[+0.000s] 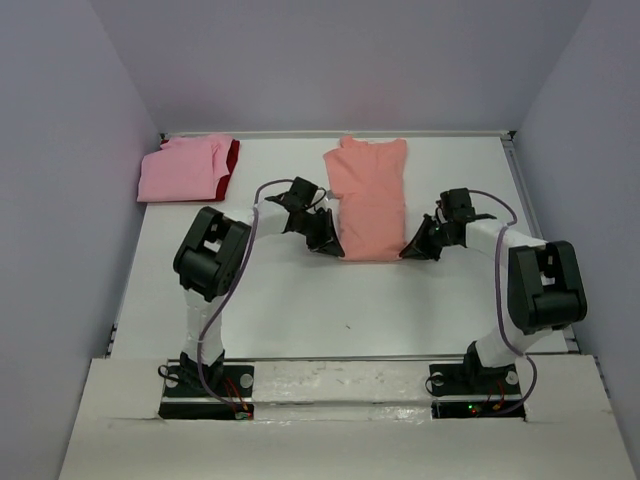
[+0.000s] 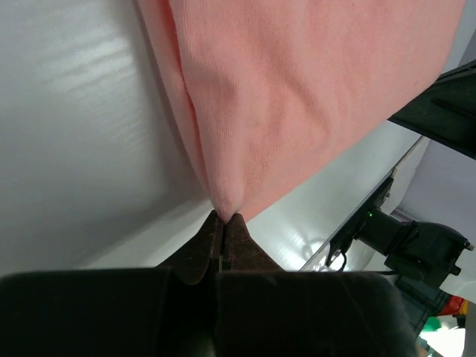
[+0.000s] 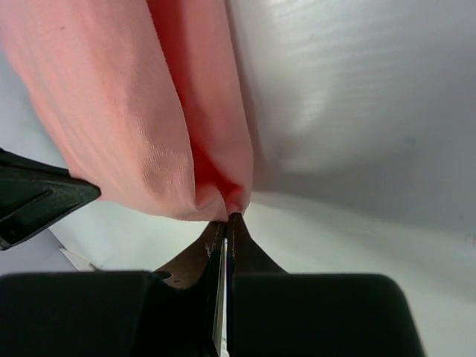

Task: Fold and stack the t-shirts
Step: Grab one side of the 2/3 rectangular tshirt with both arms, then fold the long partially folded tshirt into a neat square

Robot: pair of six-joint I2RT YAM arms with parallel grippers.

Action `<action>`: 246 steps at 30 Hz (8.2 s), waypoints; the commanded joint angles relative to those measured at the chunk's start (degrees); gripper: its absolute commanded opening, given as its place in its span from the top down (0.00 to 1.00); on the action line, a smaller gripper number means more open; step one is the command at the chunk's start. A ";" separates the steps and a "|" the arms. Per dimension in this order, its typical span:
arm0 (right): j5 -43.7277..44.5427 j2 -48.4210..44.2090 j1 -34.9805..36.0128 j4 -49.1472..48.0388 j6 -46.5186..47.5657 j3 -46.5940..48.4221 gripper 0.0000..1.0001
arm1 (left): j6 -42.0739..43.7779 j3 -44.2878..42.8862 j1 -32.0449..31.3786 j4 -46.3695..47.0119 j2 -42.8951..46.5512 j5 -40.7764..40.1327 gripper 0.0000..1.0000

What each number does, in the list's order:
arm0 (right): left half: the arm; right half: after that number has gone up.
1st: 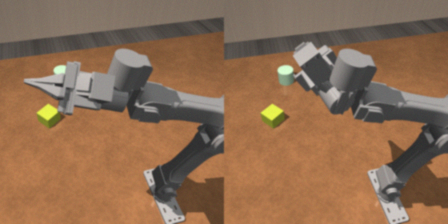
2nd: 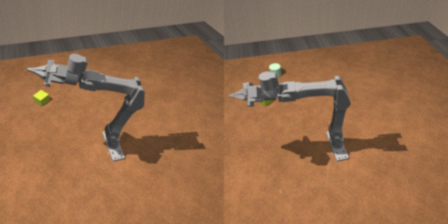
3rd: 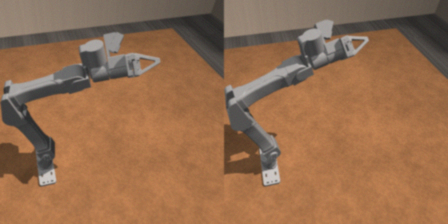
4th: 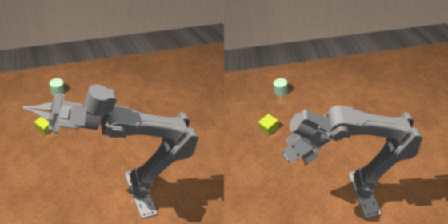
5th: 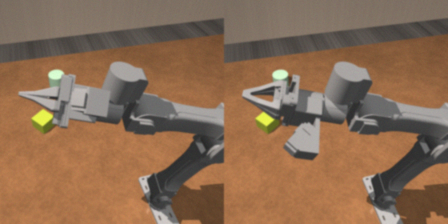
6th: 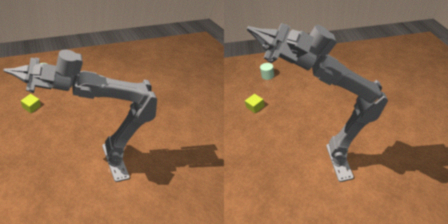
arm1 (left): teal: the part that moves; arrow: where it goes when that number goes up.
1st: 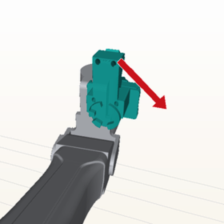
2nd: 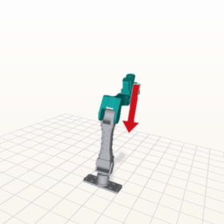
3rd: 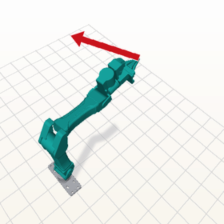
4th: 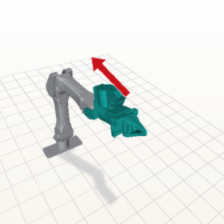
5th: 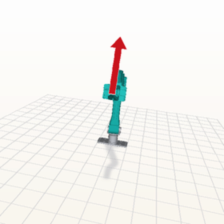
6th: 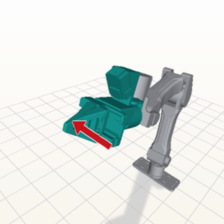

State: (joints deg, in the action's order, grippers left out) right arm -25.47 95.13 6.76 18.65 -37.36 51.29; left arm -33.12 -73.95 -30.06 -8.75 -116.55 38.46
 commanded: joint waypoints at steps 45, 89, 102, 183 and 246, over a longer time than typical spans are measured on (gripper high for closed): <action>-4.50 -20.78 -0.35 25.64 6.78 17.88 1.00 | -4.50 -10.24 -6.24 -20.16 21.81 -7.61 1.00; -3.00 1.81 -0.35 19.93 9.76 37.39 1.00 | 2.71 -29.93 2.73 -25.43 3.62 -8.93 1.00; -2.47 8.93 -0.35 19.14 10.38 45.47 1.00 | 5.00 -39.68 5.54 -29.30 -2.80 -8.49 1.00; 10.88 30.82 -0.35 6.21 9.33 40.74 1.00 | -1.78 -46.46 13.46 -16.55 -31.28 -4.96 0.98; 6.75 -16.12 9.06 35.32 9.59 13.31 1.00 | 1.39 -5.15 -5.89 -32.47 16.53 -11.56 1.00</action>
State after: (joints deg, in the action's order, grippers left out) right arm -21.50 78.59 16.21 57.17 -27.24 62.98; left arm -32.60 -76.64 -37.21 -39.09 -101.71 27.99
